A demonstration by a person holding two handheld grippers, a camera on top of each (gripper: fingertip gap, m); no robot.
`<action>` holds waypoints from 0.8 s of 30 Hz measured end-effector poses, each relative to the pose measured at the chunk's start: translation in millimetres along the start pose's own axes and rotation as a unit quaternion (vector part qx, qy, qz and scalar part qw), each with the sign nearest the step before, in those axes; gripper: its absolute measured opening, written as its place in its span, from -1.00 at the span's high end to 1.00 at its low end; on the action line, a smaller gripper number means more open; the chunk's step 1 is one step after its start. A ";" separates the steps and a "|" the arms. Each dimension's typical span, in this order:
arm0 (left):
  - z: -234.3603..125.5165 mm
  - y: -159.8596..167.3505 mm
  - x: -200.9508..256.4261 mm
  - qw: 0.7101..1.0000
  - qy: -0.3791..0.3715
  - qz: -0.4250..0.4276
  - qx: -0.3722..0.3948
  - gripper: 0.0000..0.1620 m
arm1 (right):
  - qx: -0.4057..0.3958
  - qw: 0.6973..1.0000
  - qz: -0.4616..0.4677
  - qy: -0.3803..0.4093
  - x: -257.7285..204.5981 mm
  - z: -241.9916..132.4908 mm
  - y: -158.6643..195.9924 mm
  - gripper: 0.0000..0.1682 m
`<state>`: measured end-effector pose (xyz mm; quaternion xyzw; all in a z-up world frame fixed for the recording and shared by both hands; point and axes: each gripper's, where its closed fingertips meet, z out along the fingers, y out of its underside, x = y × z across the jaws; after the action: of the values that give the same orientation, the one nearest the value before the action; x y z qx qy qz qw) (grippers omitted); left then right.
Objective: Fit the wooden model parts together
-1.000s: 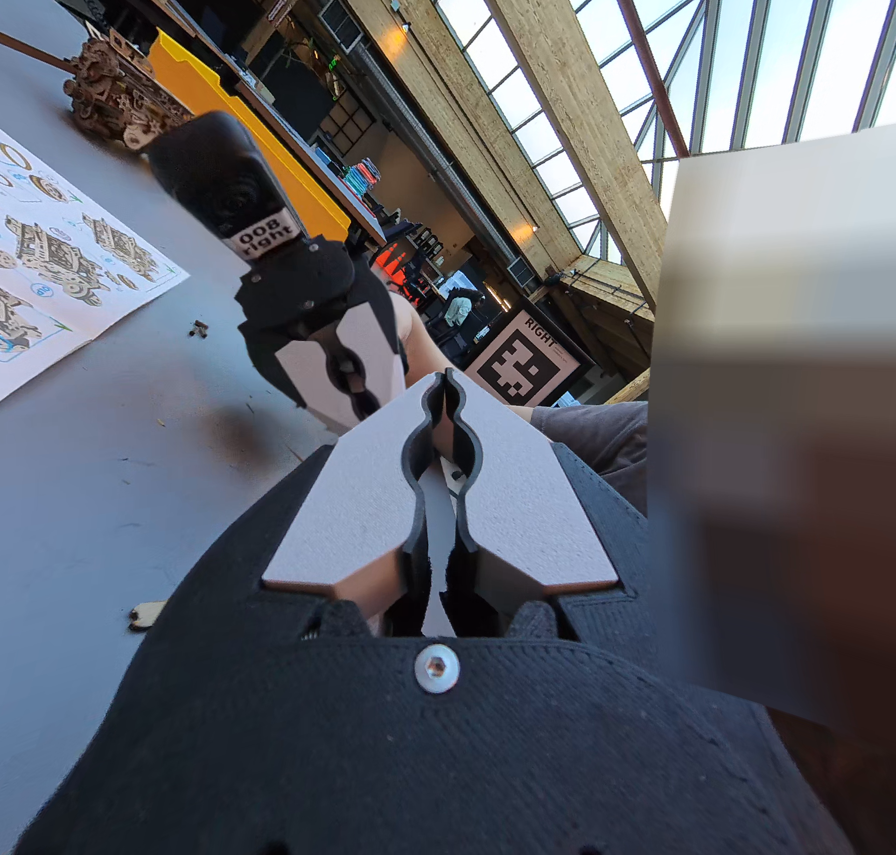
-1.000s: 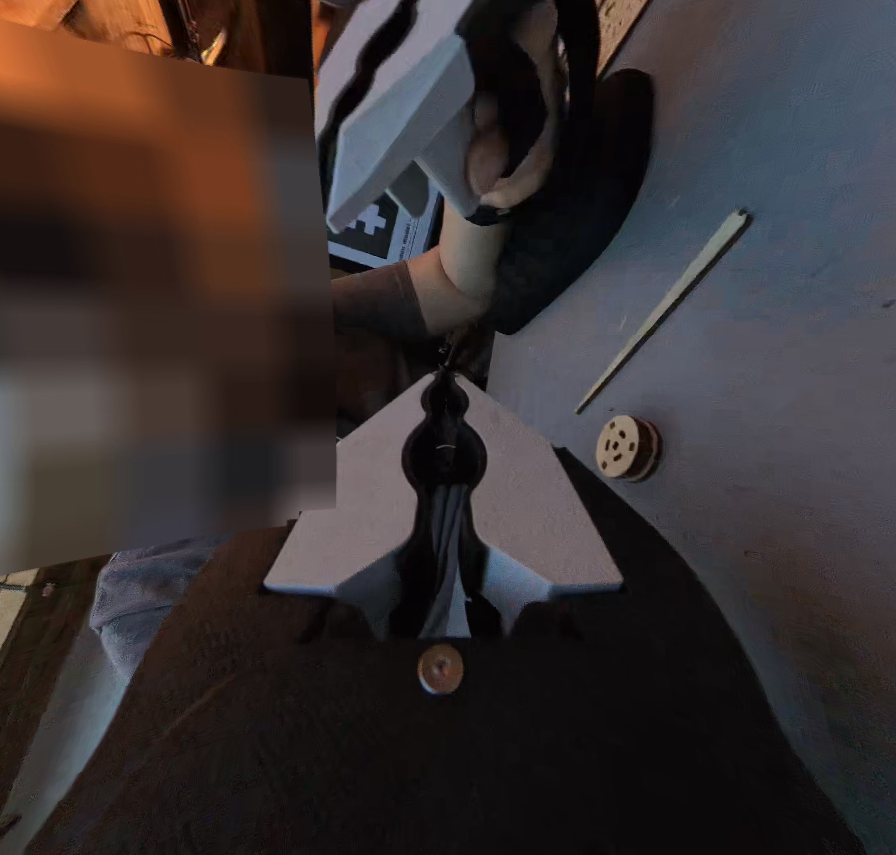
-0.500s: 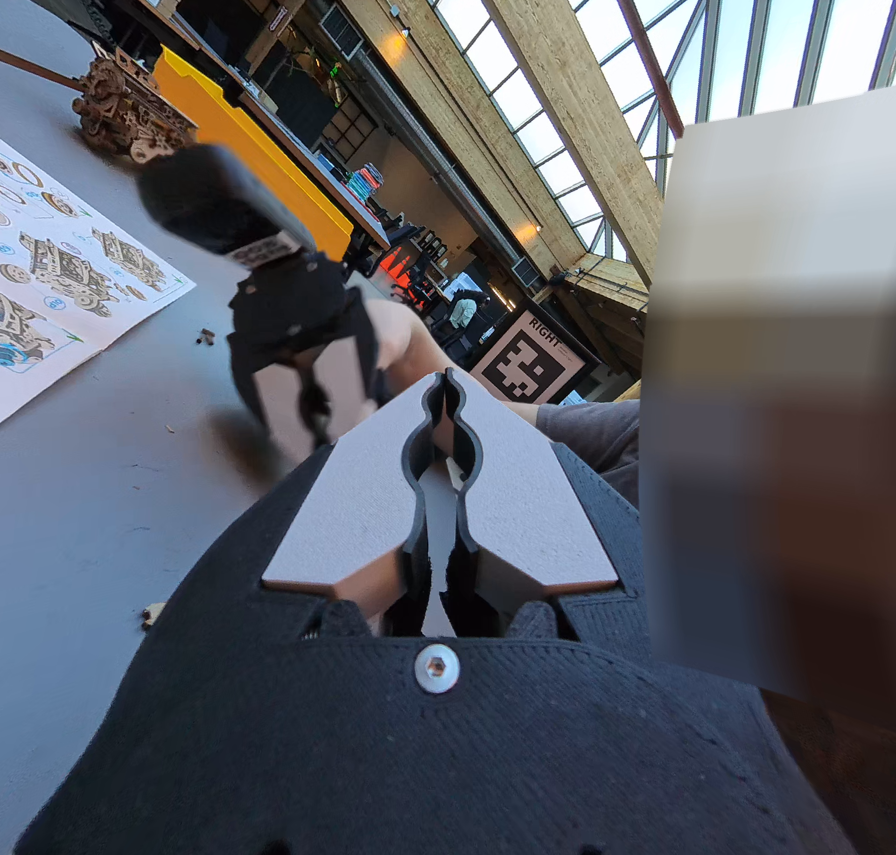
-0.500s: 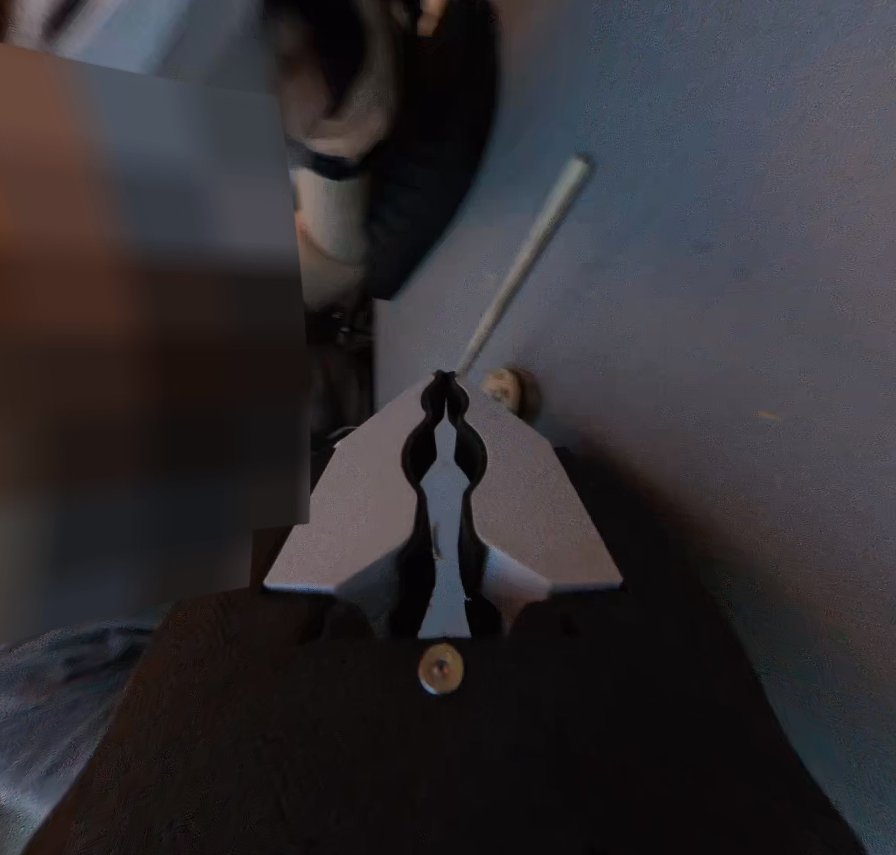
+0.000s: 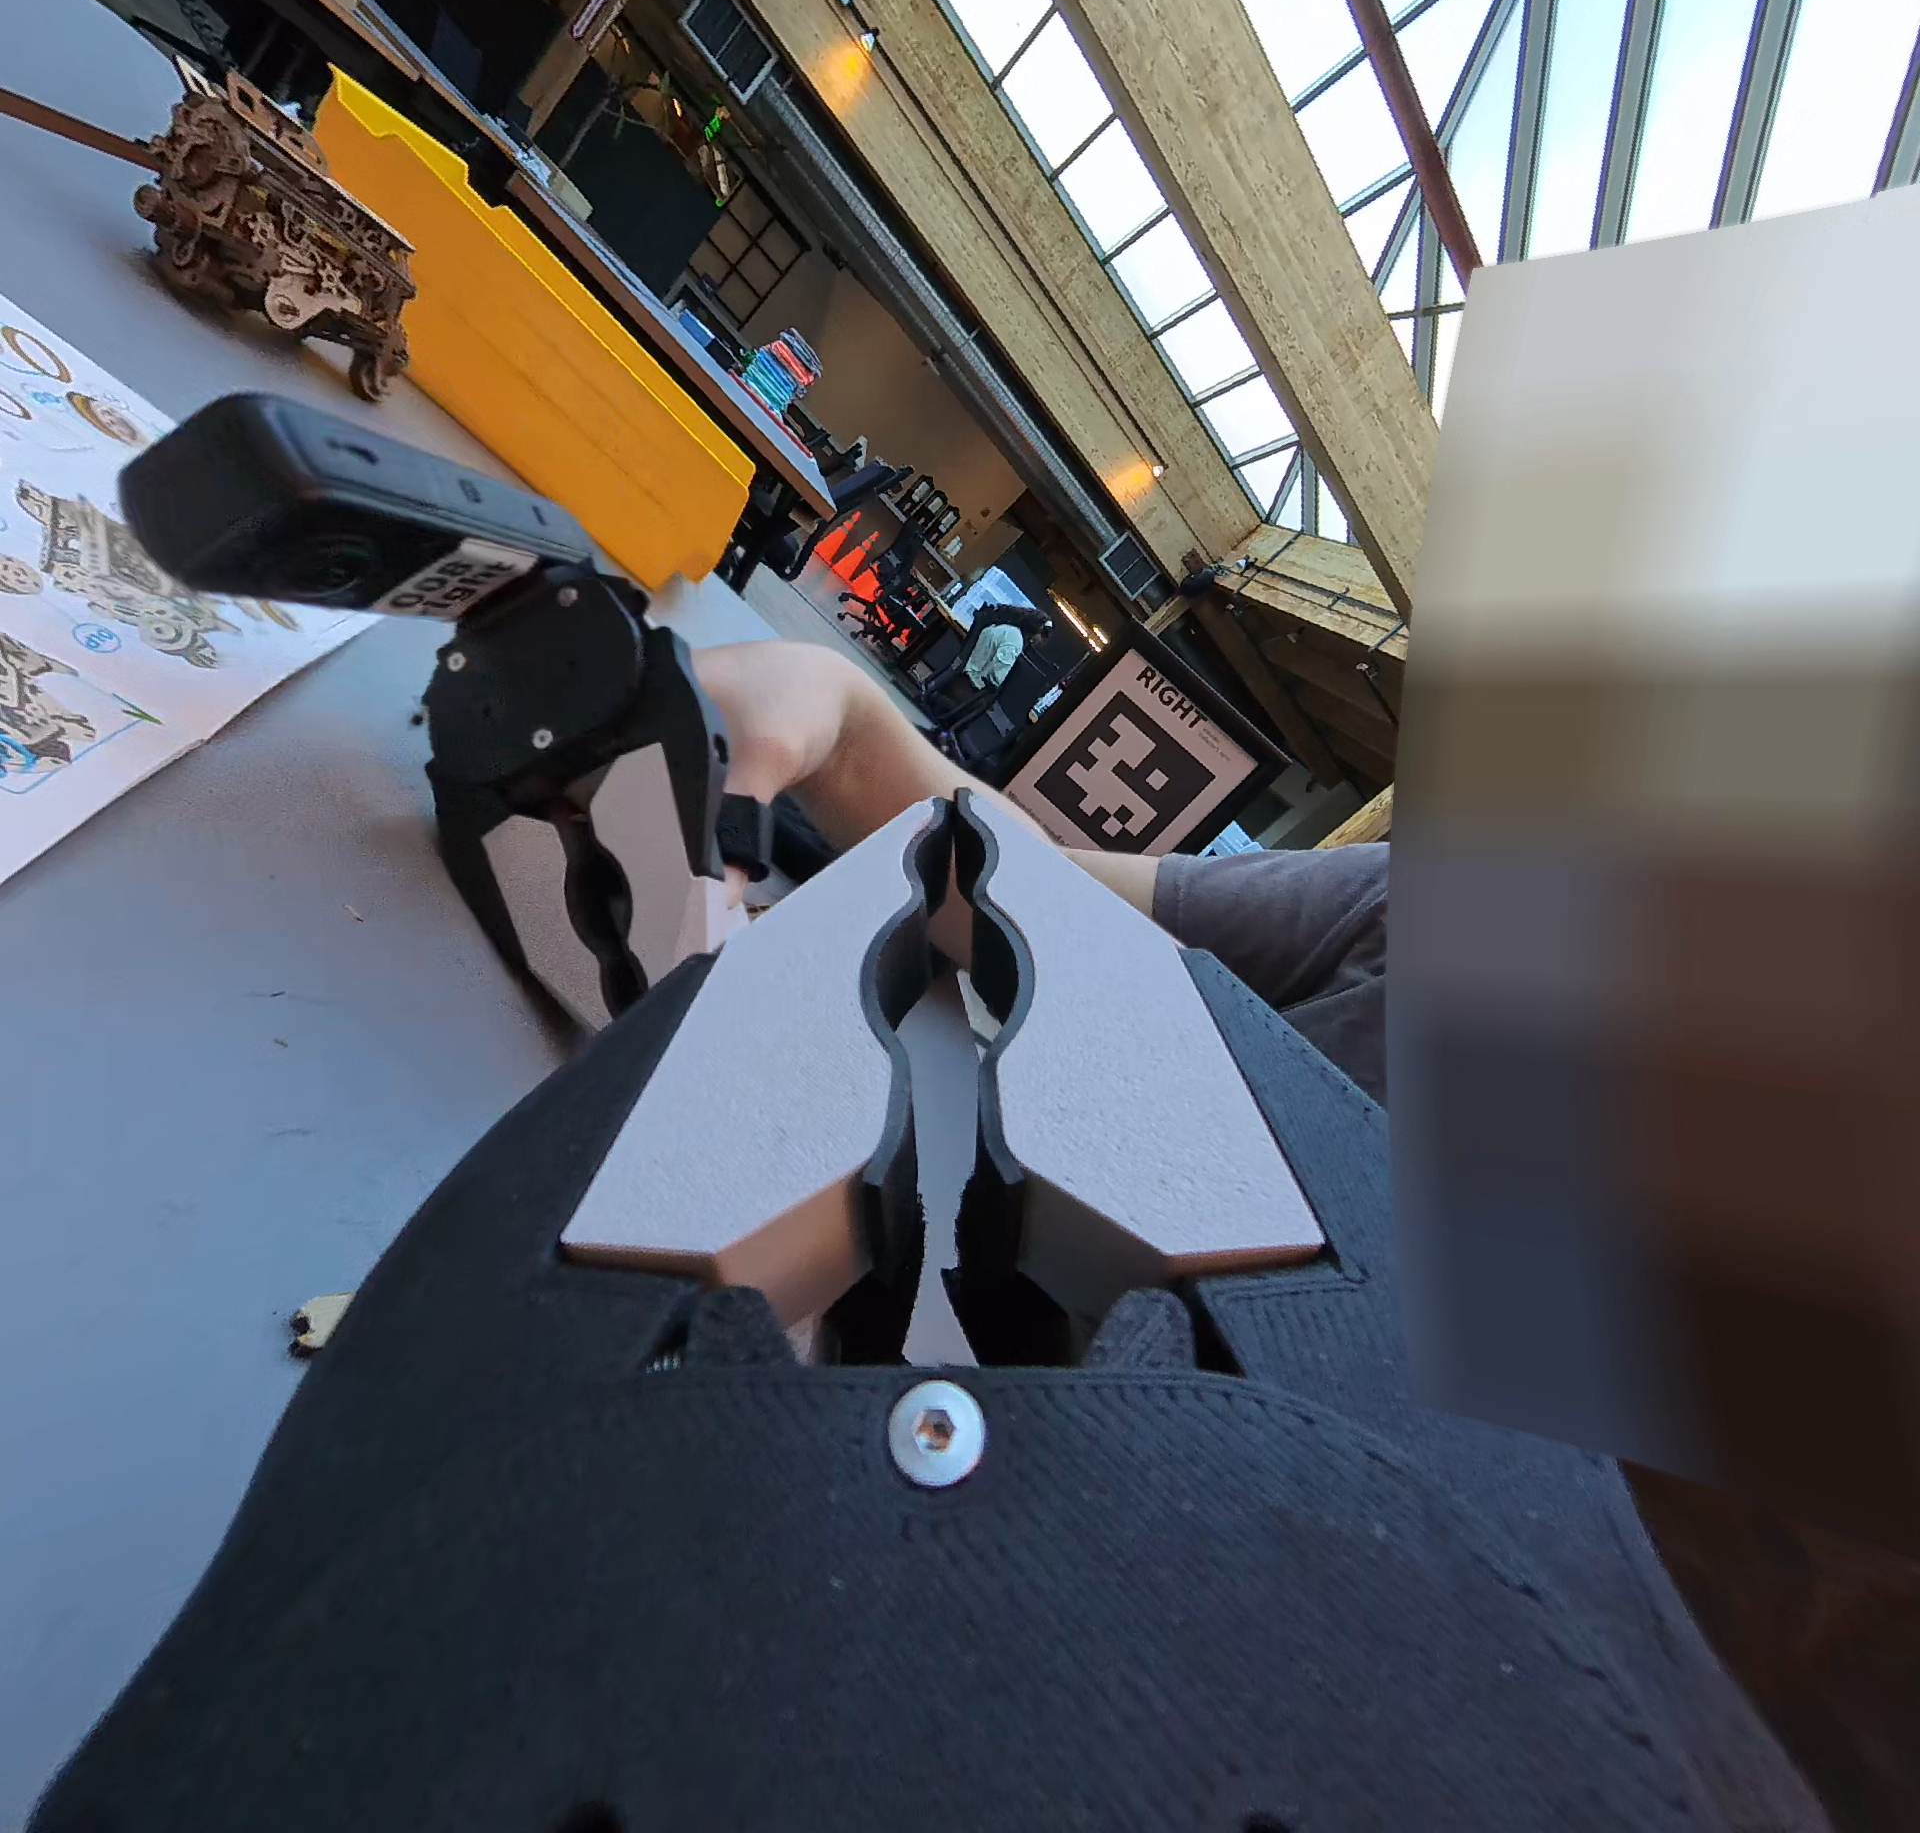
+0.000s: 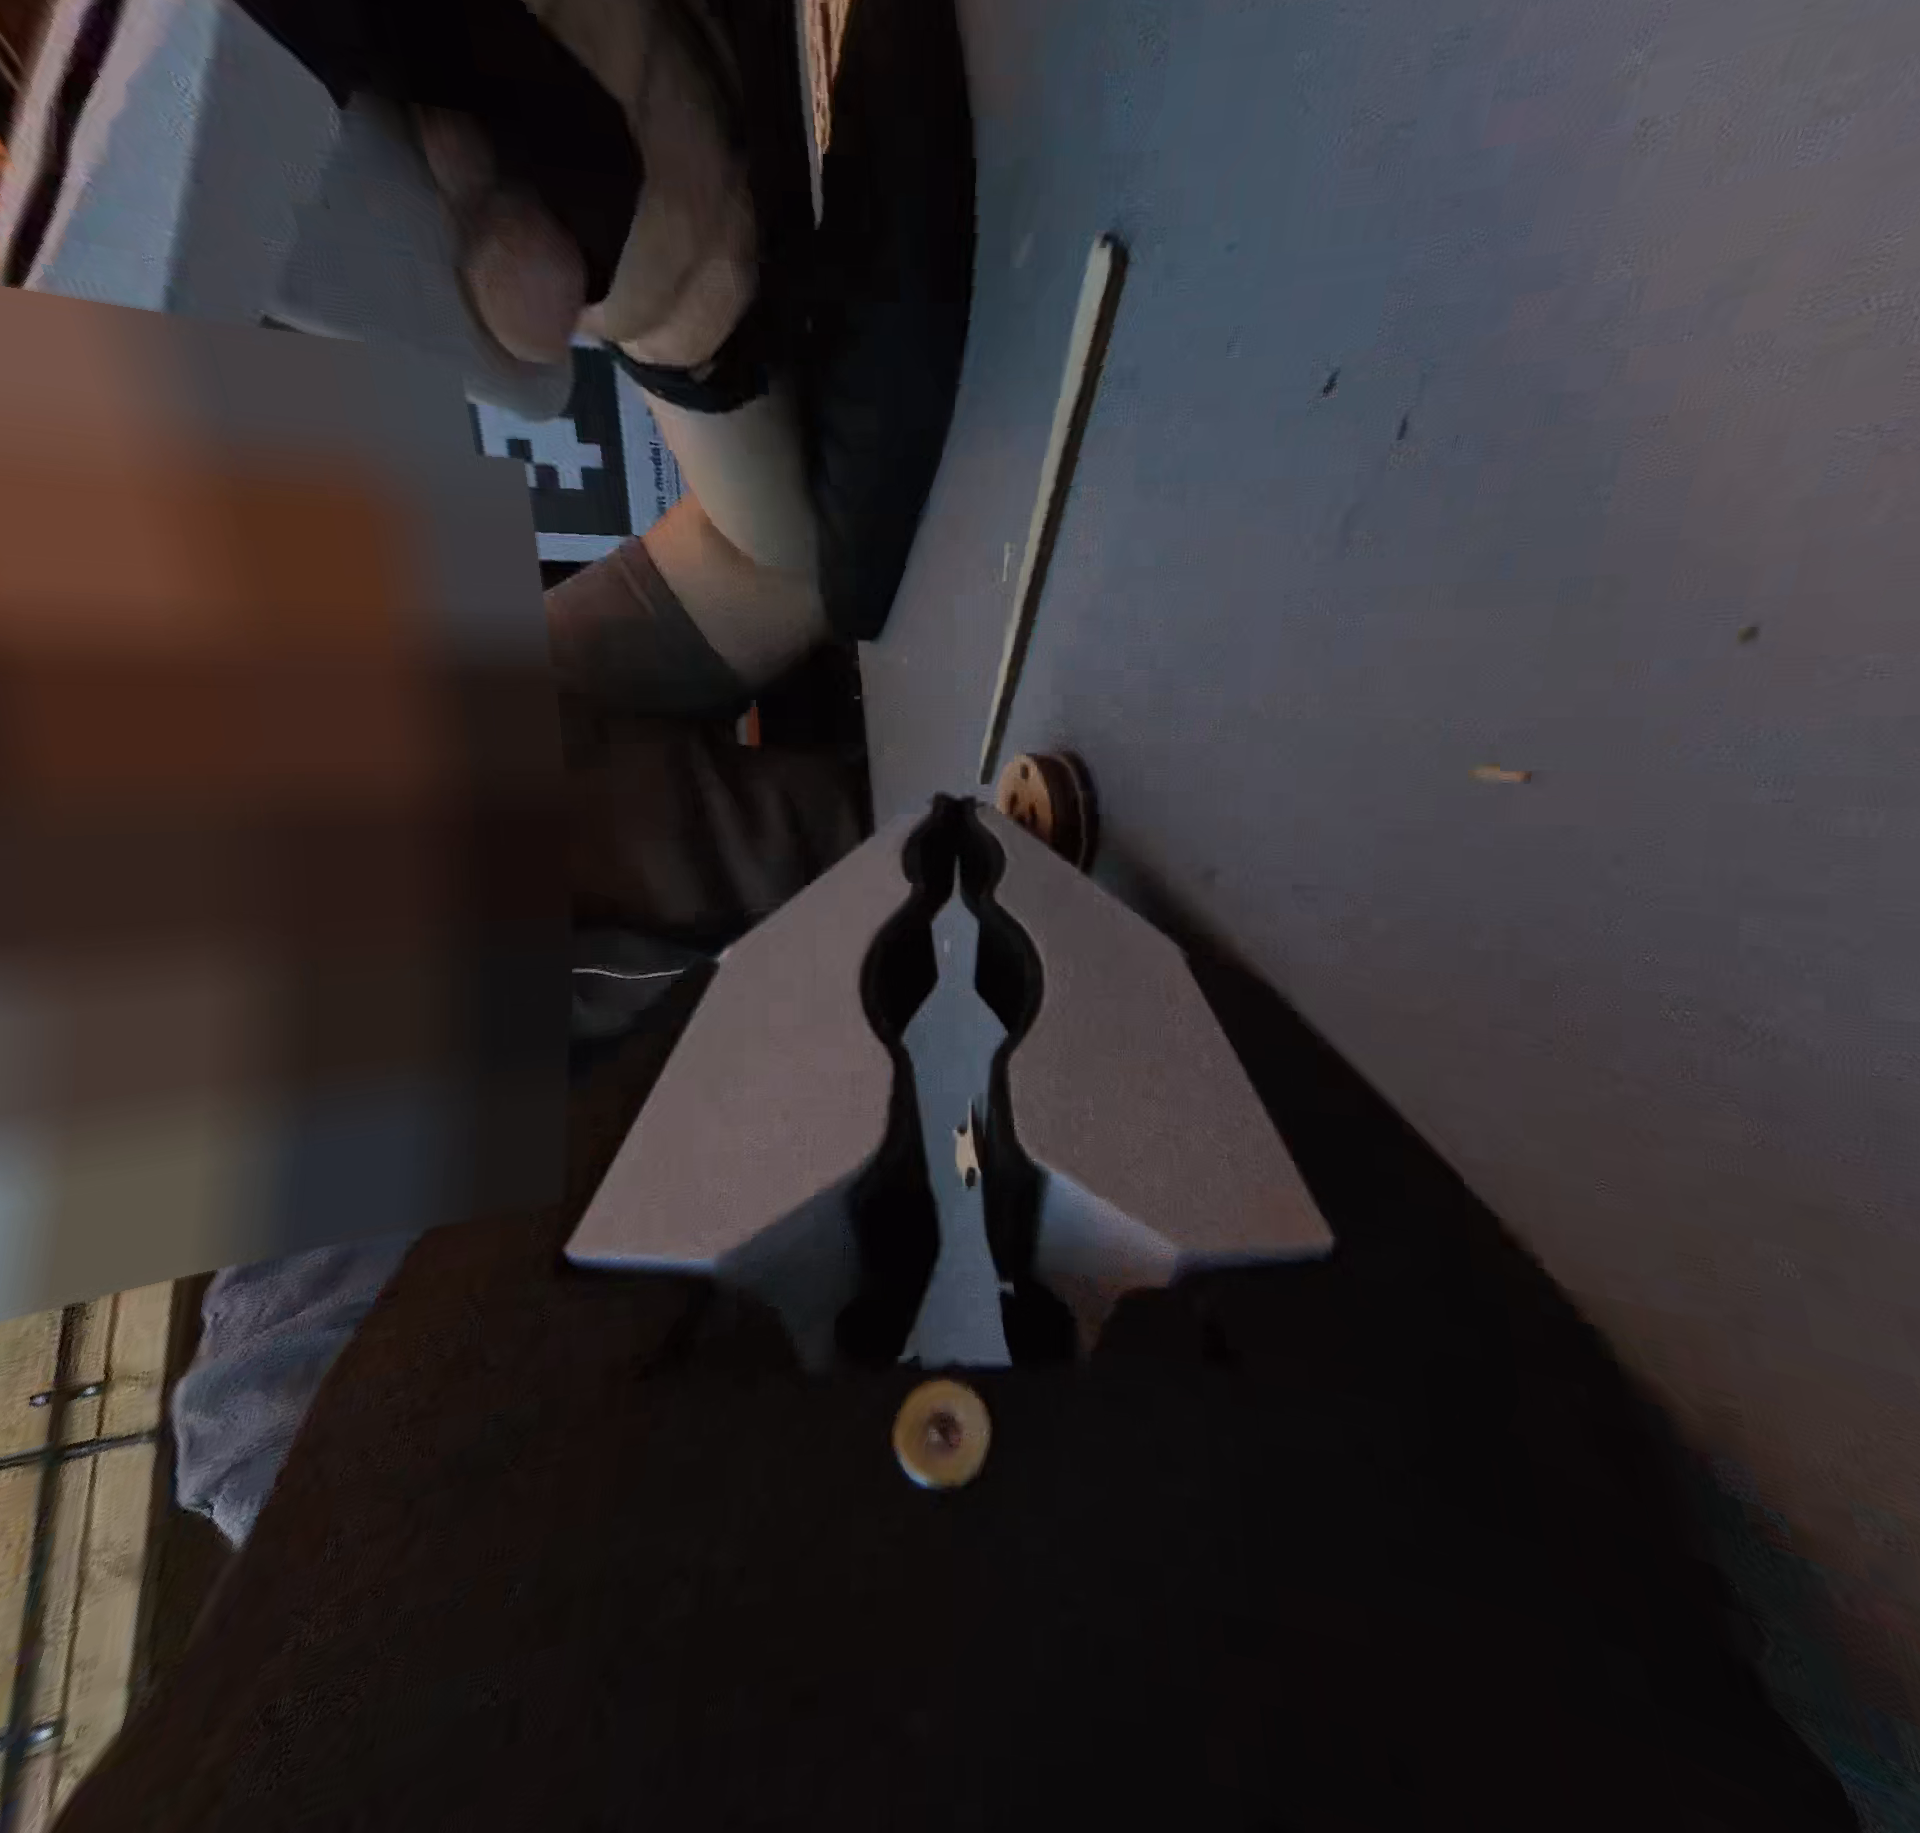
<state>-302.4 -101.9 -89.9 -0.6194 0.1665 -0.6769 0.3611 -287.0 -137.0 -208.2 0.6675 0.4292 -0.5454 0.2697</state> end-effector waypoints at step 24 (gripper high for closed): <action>-6.1 -7.0 0.9 1.000 0.009 -0.009 0.018 1.00 | -0.067 0.991 -0.117 0.021 -35.6 20.6 4.5 1.00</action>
<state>-310.2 -99.1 -85.6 -0.6081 0.1518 -0.6885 0.3648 -294.6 -166.2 -179.8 0.6039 0.5458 -0.5293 0.2393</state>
